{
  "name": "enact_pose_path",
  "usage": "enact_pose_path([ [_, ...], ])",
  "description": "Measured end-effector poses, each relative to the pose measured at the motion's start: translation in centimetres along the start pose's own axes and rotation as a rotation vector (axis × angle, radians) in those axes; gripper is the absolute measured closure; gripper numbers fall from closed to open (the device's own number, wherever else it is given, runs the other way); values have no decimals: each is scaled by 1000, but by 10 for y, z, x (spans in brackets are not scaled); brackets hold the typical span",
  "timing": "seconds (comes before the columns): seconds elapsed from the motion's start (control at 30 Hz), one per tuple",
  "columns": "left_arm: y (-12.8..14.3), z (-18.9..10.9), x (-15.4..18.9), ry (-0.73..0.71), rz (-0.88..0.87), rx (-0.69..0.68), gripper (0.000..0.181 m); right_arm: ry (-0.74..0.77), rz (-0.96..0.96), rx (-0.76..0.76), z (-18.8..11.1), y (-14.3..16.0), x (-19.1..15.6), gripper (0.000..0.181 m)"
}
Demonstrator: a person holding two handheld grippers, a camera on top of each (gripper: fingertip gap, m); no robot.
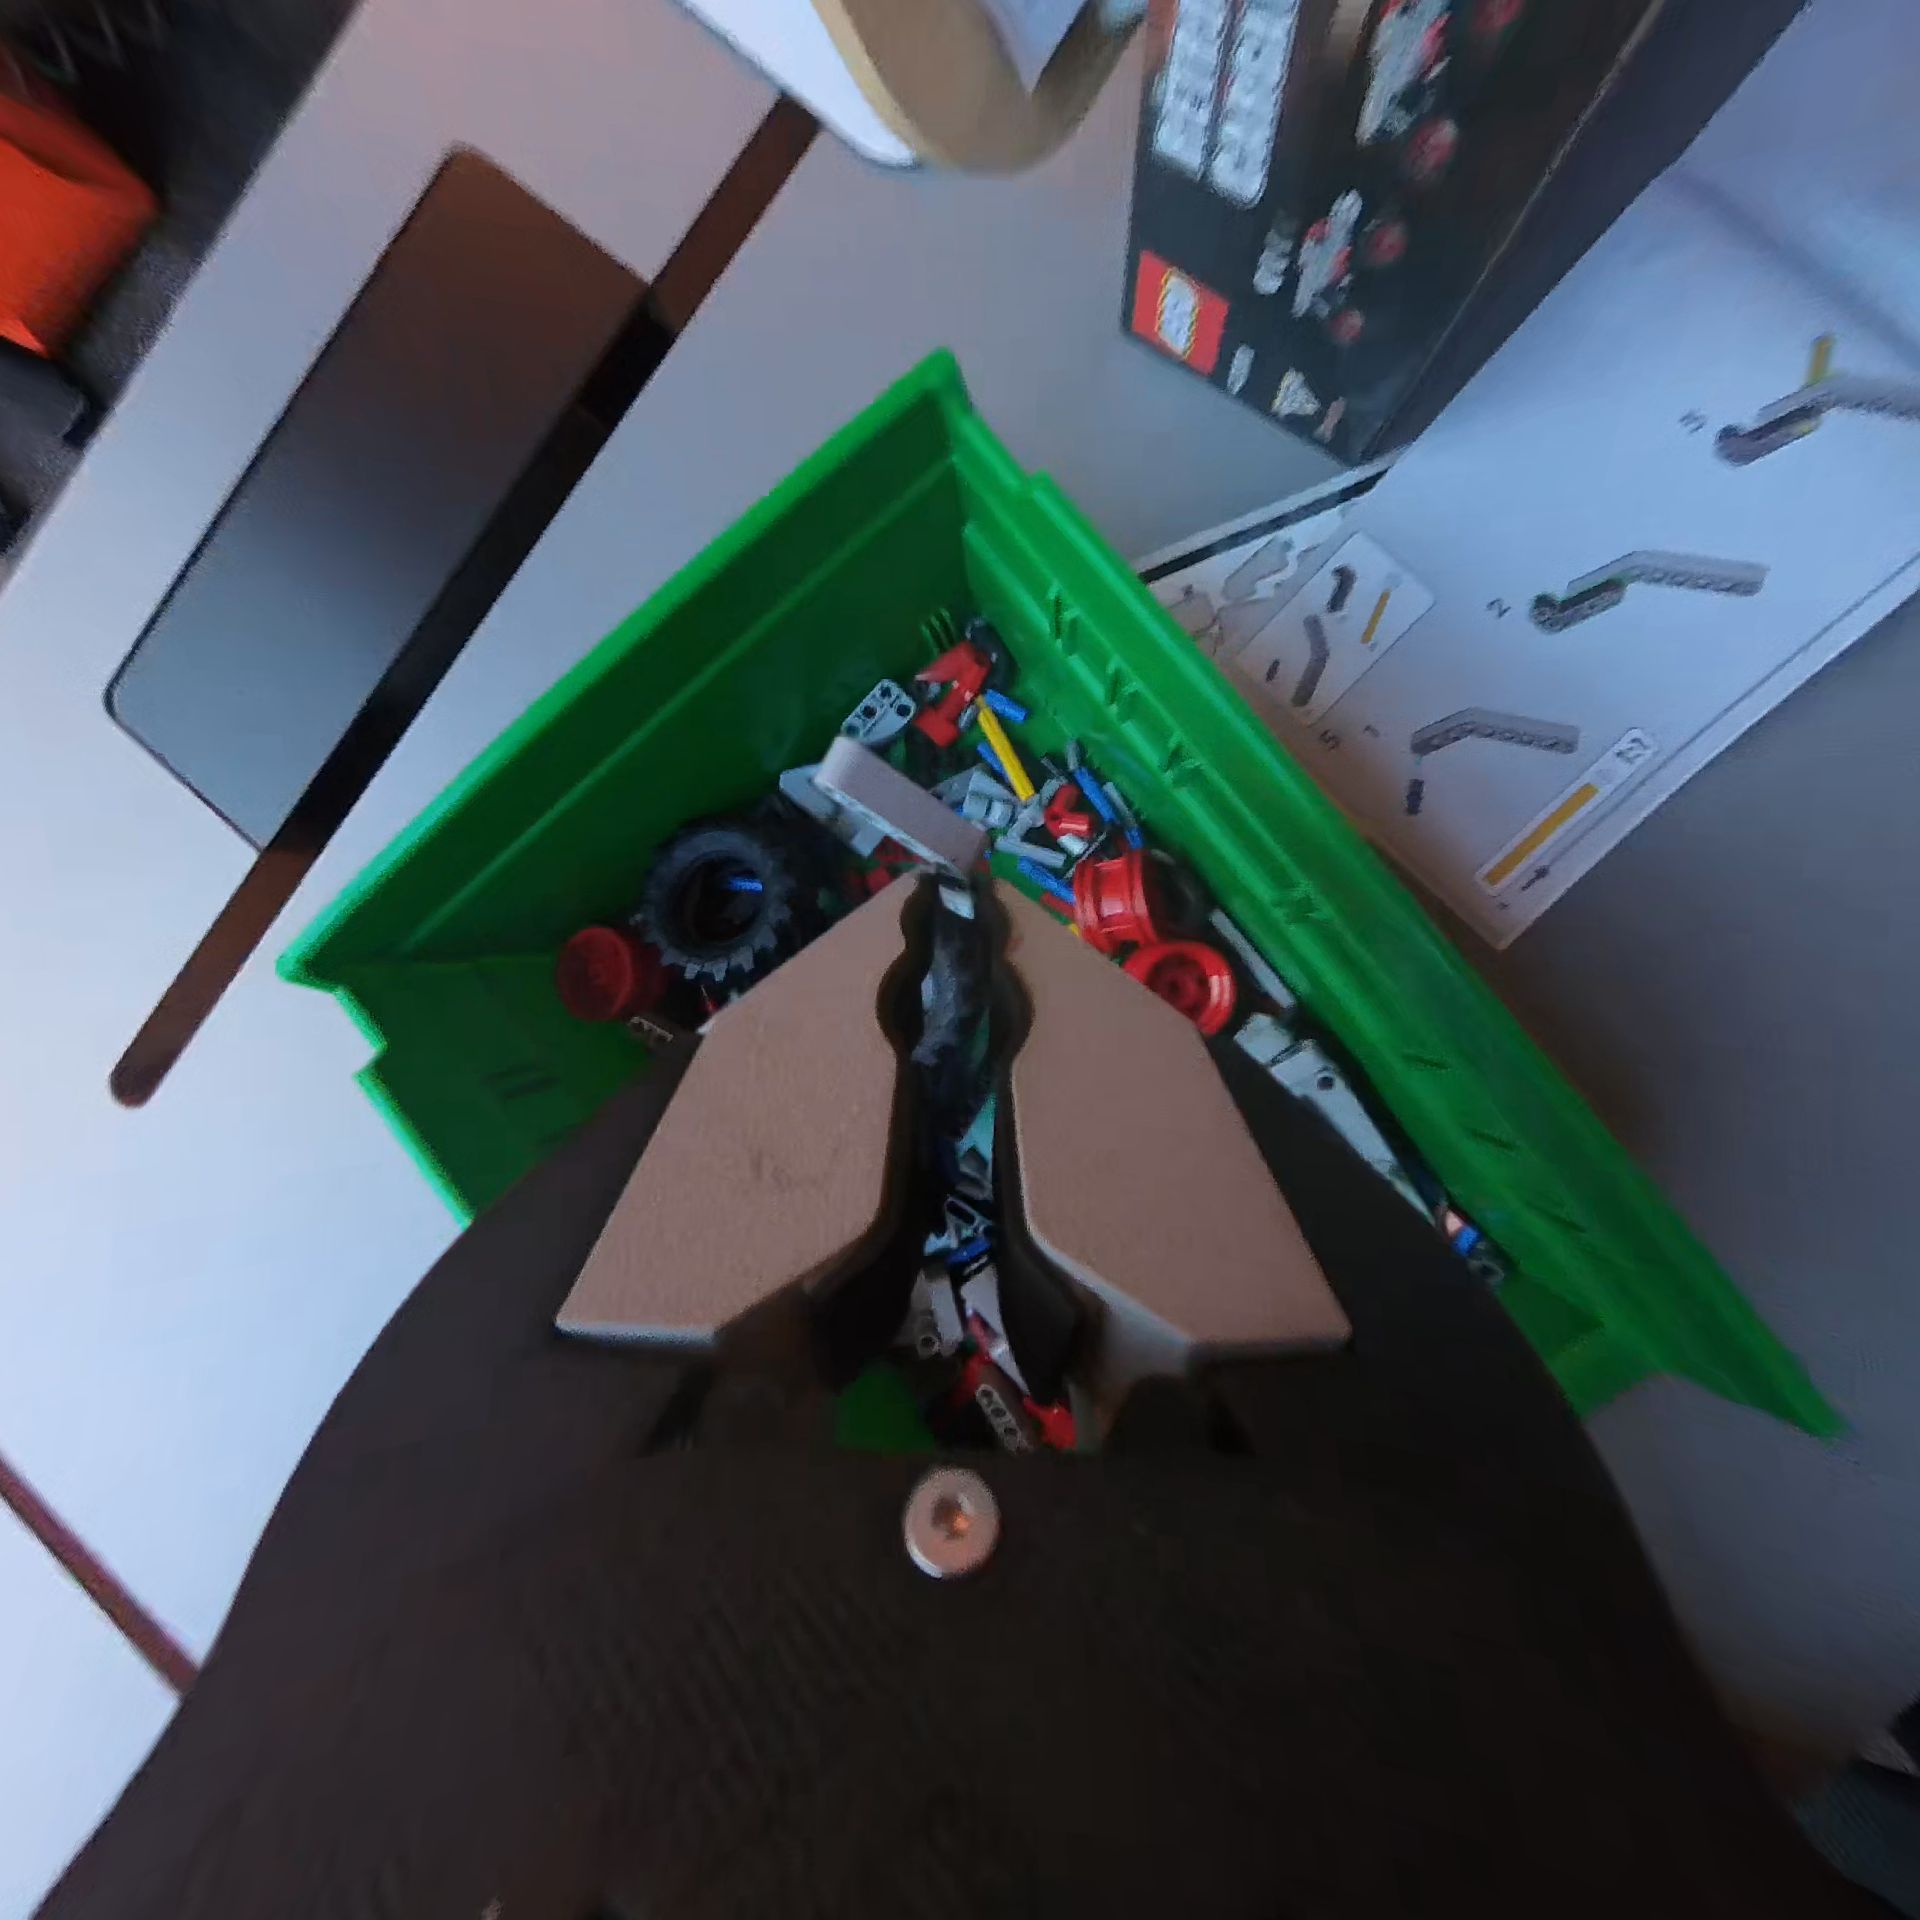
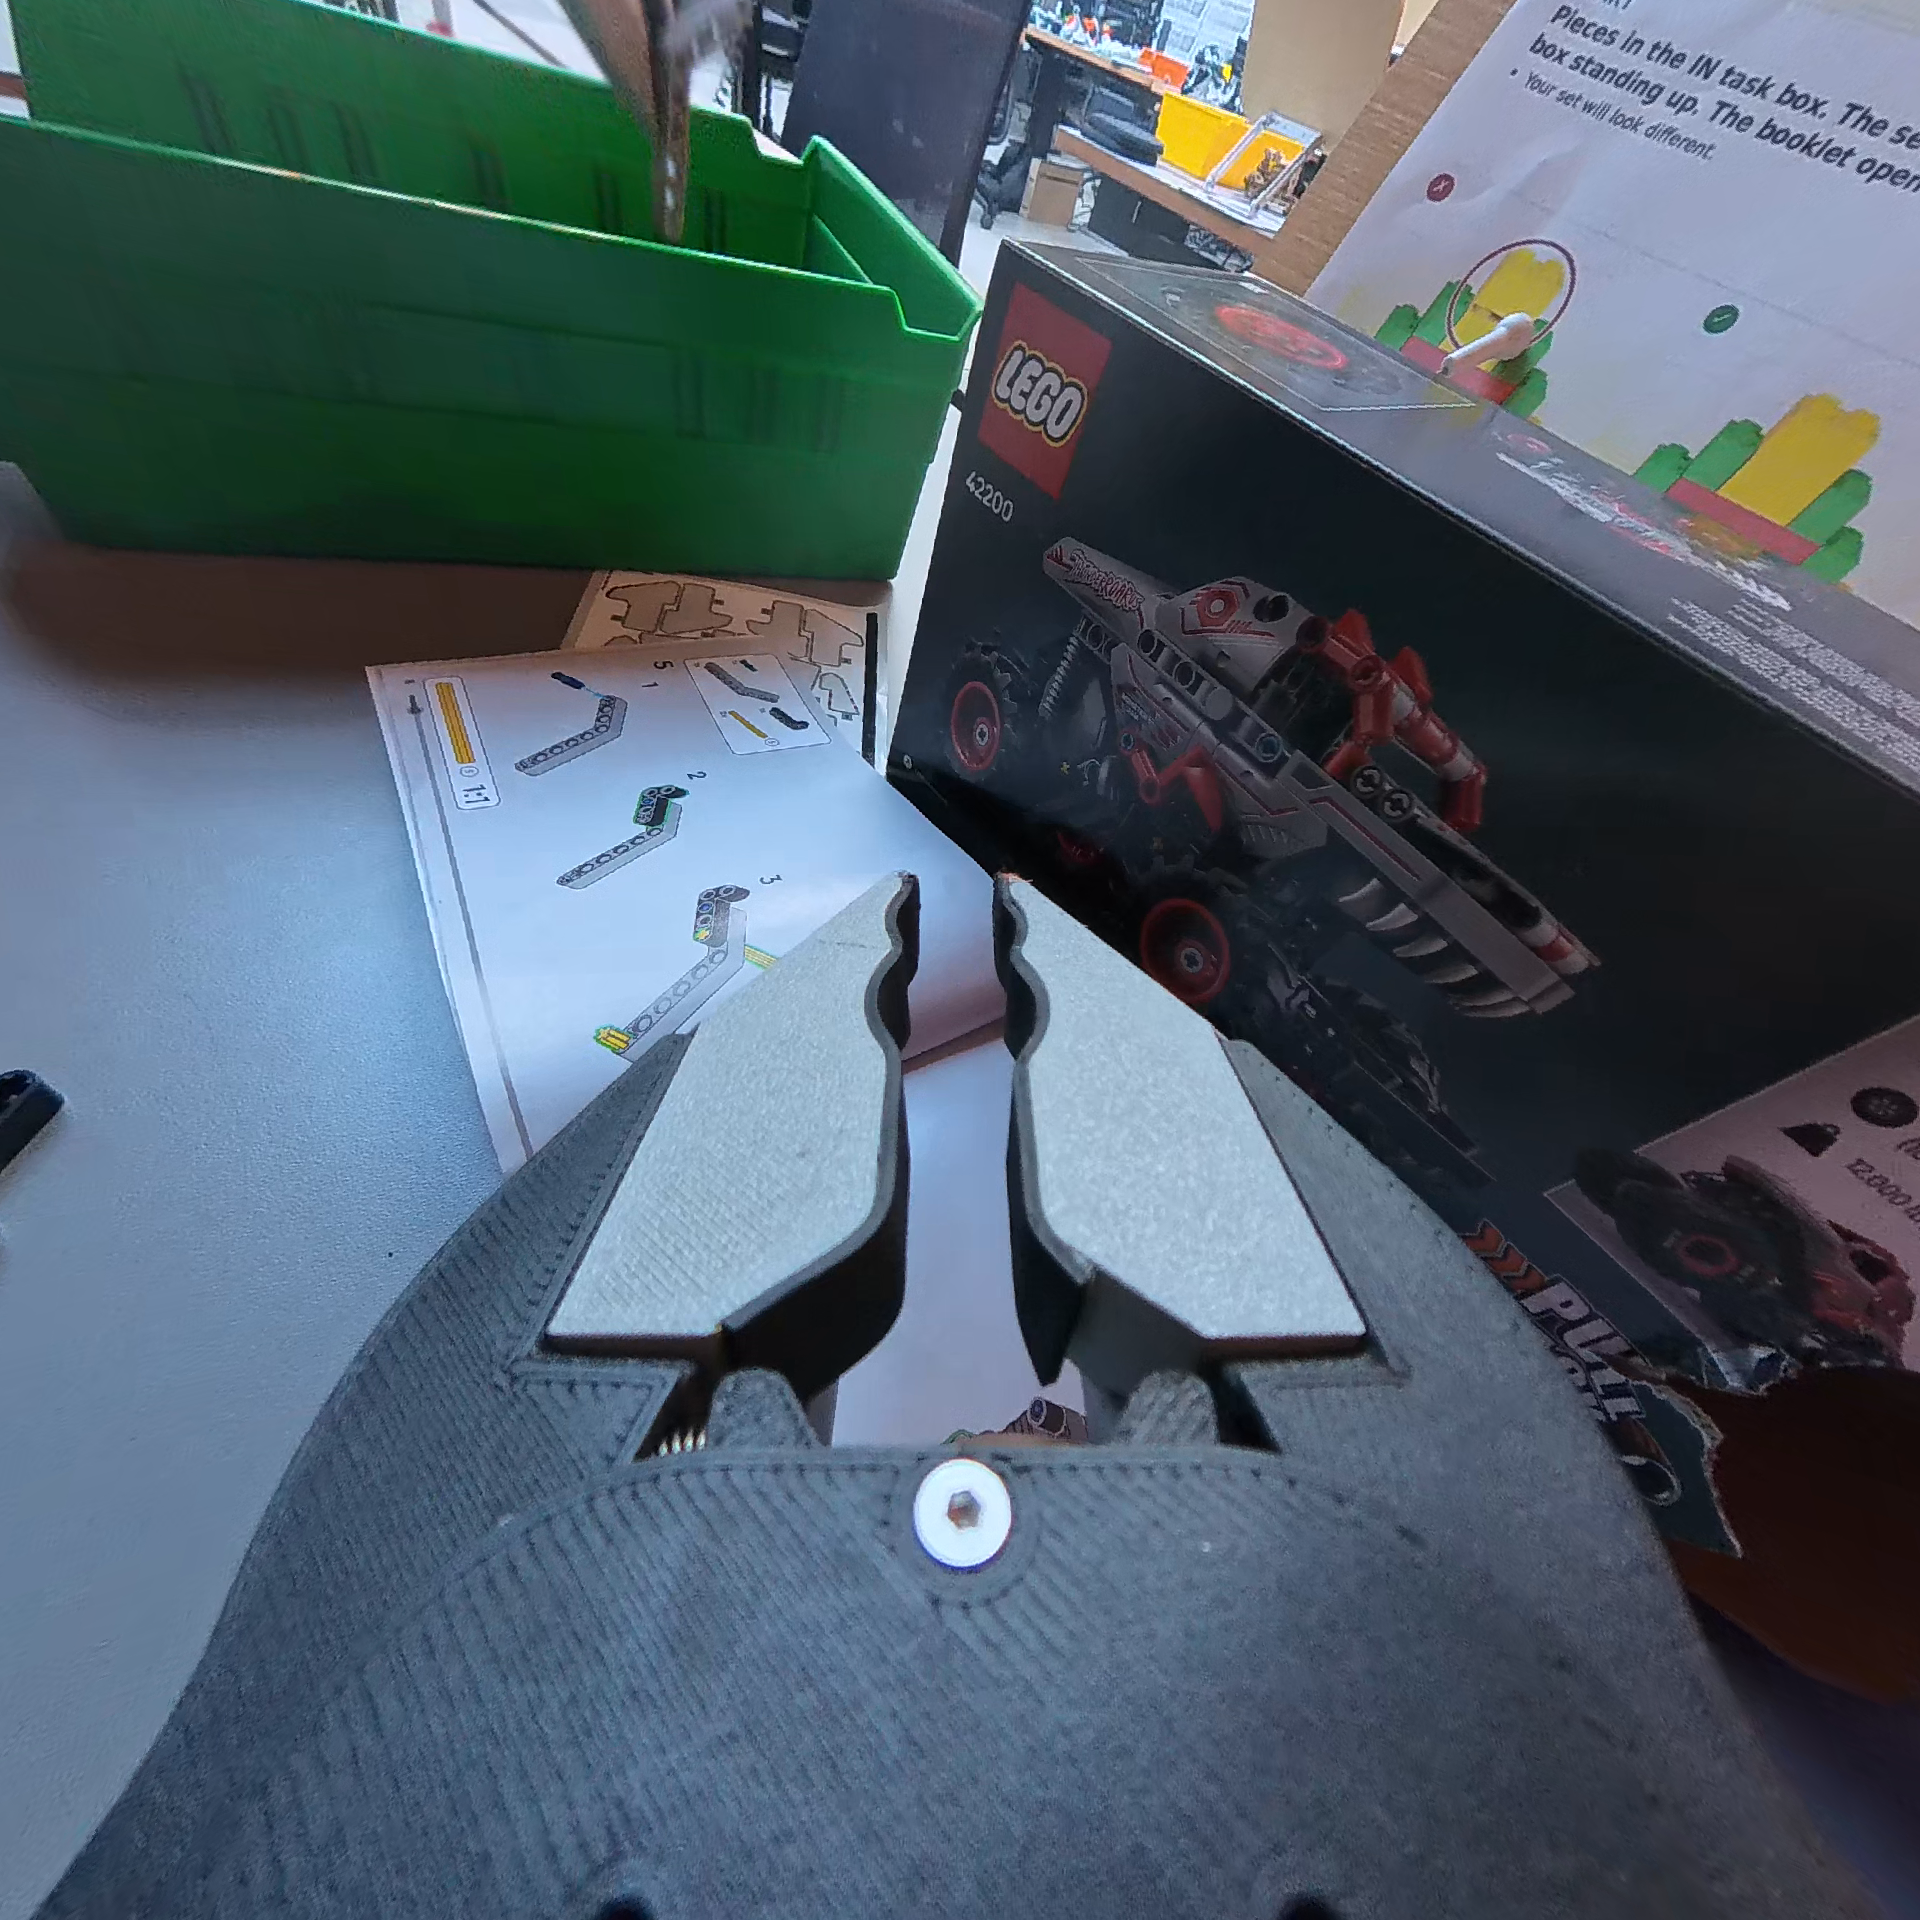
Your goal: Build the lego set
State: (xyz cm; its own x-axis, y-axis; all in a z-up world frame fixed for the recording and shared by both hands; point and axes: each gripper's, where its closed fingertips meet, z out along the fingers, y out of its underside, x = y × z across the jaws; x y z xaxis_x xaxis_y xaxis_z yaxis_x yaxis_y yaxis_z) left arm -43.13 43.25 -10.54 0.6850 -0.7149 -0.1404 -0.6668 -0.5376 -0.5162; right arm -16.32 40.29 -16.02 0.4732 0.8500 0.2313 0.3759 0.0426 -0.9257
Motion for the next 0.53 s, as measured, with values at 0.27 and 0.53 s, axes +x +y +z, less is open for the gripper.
enact_pose_path([
  [0.27, -25, -35, 59, 244, 125, 163, 177, 4, -4, -5, 3, -1, 2, 171],
  [0.53, -33, -33, 152, 305, 416, 101, 177, 4, -8, -8, 3, -1, 5, 171],
])
